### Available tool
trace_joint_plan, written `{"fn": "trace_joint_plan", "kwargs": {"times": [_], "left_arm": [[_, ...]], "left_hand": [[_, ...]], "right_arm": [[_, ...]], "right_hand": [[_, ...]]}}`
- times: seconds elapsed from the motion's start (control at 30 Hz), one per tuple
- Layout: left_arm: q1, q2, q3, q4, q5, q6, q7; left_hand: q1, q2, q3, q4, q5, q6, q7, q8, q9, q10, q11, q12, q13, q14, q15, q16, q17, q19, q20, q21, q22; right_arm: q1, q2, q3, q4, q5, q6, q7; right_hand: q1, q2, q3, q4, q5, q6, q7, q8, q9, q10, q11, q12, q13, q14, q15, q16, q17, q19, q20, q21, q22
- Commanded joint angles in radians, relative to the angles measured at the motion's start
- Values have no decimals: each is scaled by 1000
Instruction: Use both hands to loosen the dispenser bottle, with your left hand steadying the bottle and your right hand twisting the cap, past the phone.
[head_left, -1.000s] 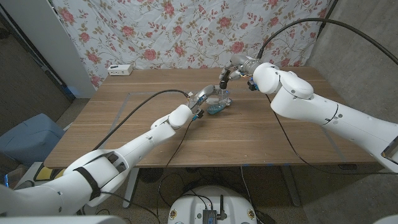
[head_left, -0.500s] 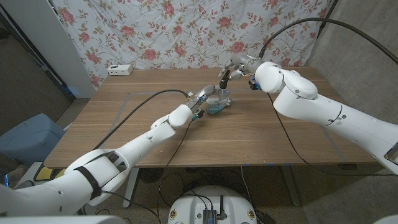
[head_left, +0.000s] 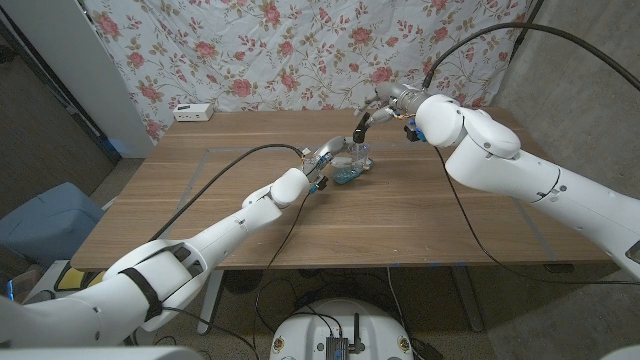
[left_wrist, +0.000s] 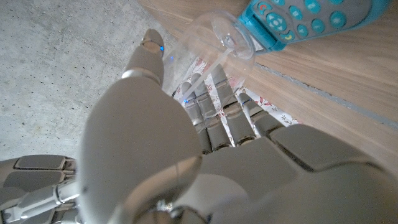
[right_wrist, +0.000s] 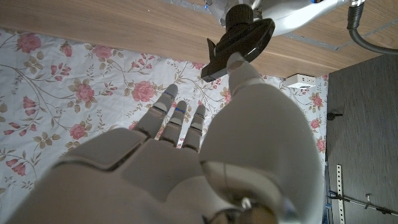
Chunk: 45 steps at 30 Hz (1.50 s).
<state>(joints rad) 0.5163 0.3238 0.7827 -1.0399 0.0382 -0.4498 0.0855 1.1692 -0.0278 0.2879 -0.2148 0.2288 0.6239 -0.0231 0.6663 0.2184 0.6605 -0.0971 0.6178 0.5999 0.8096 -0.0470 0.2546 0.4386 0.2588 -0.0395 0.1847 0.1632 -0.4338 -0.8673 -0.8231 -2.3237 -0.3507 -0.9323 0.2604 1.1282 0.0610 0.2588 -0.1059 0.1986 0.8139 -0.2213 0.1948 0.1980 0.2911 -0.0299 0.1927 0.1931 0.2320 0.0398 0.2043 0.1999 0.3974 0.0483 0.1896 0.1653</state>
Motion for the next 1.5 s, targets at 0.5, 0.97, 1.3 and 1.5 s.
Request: {"fn": "trace_joint_plan", "kwargs": {"times": [0.5,0.97,1.3,1.5], "left_arm": [[6,5,-3,-21,20,21,33],[19,15,-3,-55,28,43,41],[24,20,-3,-68,41,51,54],[24,20,-3,-67,49,50,65]], "left_hand": [[19,130,64,57,-1,36,-9,3,1,34,-35,3,4,51,-129,-4,3,4,-63,-2,1],[16,131,64,59,-1,36,-11,3,1,34,-36,2,3,52,-128,-7,4,3,-64,-2,1],[14,131,64,59,-1,35,-9,3,0,34,-35,3,3,52,-129,-8,5,3,-63,-2,1],[14,133,64,60,0,33,-9,2,0,32,-34,2,3,51,-129,-8,7,2,-62,-2,1]], "right_arm": [[-54,-4,39,-59,26,-56,-98],[-21,-8,-2,-79,47,-136,-96],[90,12,-126,-92,35,-285,-84],[160,28,-207,-98,44,-385,-109]], "right_hand": [[-249,-61,-84,71,-22,-54,66,0,11,35,71,13,5,40,17,10,-2,54,14,10,4],[-423,-89,-138,122,-19,-146,215,-3,26,4,138,0,8,24,91,-3,-1,44,54,-2,4],[-532,-91,-169,161,-12,-168,279,8,40,-16,184,0,9,18,145,-2,2,43,93,-2,3],[-554,-97,-176,165,-8,-158,297,16,43,-15,201,3,9,26,163,0,0,49,113,0,3]]}}
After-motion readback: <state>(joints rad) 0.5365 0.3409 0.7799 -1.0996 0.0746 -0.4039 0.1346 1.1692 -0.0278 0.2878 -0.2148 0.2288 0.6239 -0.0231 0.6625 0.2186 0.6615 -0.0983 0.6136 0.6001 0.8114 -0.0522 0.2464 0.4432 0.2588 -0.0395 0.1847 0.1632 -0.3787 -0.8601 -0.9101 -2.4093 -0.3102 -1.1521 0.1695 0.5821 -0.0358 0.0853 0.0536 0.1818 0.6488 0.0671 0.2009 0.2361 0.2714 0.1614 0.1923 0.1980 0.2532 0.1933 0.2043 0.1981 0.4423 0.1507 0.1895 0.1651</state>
